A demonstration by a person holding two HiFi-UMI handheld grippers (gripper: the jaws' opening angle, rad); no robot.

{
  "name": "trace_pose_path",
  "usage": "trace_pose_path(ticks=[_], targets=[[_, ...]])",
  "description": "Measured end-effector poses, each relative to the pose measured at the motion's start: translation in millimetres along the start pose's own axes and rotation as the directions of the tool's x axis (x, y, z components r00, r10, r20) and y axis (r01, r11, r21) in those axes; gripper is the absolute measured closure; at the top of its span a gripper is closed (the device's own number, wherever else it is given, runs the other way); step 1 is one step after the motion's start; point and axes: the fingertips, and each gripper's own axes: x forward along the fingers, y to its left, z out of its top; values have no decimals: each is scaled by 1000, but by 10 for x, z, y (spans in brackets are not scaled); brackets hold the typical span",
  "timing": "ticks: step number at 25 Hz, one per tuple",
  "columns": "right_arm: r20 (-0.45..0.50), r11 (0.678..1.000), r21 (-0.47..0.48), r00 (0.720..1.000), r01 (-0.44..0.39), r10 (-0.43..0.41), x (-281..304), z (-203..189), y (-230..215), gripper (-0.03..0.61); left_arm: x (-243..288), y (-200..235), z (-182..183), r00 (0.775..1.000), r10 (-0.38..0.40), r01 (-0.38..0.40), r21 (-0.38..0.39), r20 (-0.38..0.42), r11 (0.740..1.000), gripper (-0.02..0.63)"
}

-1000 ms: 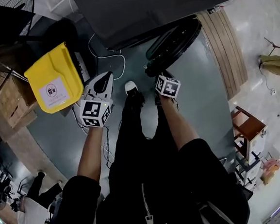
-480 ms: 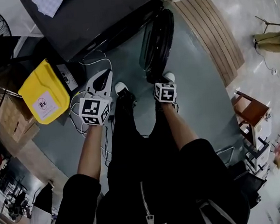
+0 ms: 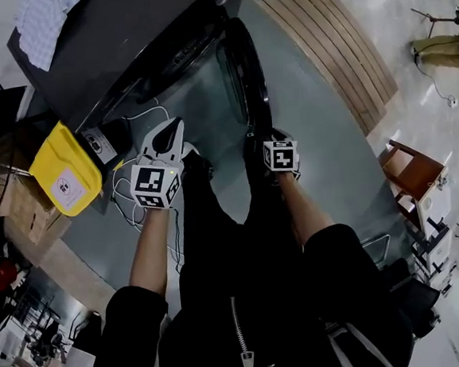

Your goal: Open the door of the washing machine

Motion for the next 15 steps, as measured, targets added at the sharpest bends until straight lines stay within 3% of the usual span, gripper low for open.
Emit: trace_pose_path(ticks=[8, 15], targets=[[-3, 978, -205, 1000, -25, 25, -134, 243, -930, 503, 514, -408, 218, 1000, 11, -11, 16, -11, 1000, 609], [11, 947, -315, 998, -58, 64, -140, 663, -1690, 500, 849, -627, 415, 998, 58, -58, 21, -5, 998, 609]])
